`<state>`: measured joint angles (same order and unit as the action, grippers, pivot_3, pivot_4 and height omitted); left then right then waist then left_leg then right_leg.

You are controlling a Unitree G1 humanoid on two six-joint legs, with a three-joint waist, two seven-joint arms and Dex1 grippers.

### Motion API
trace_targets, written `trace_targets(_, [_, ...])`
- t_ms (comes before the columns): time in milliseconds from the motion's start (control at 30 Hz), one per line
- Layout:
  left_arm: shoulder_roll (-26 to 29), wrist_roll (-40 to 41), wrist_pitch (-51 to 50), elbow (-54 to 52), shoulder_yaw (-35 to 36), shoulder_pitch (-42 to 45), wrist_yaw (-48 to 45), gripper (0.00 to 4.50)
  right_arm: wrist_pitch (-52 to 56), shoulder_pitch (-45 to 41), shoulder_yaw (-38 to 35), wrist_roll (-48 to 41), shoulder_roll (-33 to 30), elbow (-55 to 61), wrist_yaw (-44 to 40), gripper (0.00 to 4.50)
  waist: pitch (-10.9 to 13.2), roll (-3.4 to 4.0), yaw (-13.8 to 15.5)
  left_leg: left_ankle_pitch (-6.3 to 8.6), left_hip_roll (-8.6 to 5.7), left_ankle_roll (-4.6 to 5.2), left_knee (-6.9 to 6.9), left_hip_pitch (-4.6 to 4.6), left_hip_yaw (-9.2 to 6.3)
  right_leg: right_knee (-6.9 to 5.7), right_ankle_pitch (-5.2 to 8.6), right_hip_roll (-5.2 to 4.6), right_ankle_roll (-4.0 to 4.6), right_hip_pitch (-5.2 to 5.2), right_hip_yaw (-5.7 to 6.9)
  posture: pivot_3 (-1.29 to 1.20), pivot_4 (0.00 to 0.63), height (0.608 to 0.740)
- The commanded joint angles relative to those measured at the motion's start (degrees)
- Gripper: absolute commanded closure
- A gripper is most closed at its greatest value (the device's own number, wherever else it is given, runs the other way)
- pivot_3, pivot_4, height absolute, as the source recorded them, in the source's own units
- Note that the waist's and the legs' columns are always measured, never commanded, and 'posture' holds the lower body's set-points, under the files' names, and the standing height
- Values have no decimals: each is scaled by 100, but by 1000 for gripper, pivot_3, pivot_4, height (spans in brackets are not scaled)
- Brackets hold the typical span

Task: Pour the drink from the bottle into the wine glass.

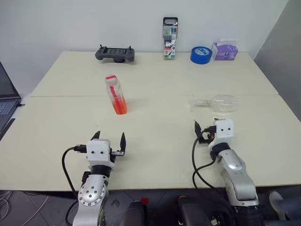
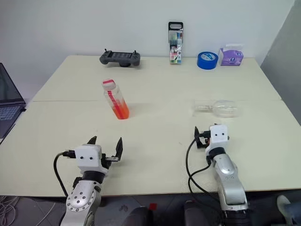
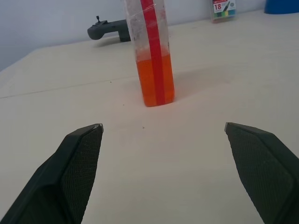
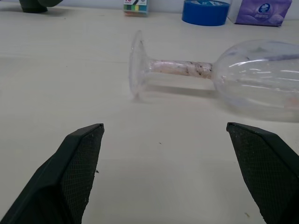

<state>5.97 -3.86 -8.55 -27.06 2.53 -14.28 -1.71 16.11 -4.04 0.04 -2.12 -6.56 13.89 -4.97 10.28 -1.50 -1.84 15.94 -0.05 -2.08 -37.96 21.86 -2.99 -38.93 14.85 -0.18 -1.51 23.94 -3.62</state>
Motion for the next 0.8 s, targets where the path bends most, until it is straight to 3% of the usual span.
trace_targets(33, [-38,-196,0,-233,-28,114,162,42,-85,-102,-6,39,12,340,47,0,0,0,1,0,0,0,0,0,0,0,0,0,0,0,0,0,150,740])
trace_targets(233, [-203,248,198,-197,32,-49,-20,42,-21,-259,65,48,-50,468,-107,0,0,-1,2,0,-1,0,0,2,1,2,-1,-2,2,0,-1,0,150,740])
trace_targets(333, [-212,437,29,-190,64,4,-98,42,301,-661,548,-77,-204,713,-685,0,0,-1,-4,0,0,0,0,1,1,1,-1,-1,1,2,0,0,150,740])
trace_targets(500, [-333,562,-461,25,39,872,54,42,989,-1646,781,-967,-203,822,-1618,0,0,-2,5,0,-6,0,-4,1,-1,1,-1,2,2,-6,16,0,150,740])
trace_targets(633, [-363,619,-787,170,46,1458,66,42,1287,-2337,529,-1290,-373,569,-1887,0,-3,-8,22,0,-15,1,-13,-2,-15,9,-3,-8,4,-31,60,0,150,740])
trace_targets(800, [-342,677,-1095,299,387,2025,326,42,1790,-2753,589,-1656,-928,511,-2566,0,-3,-8,21,0,-19,1,-11,2,-51,10,-4,-27,5,-39,103,0,150,740])
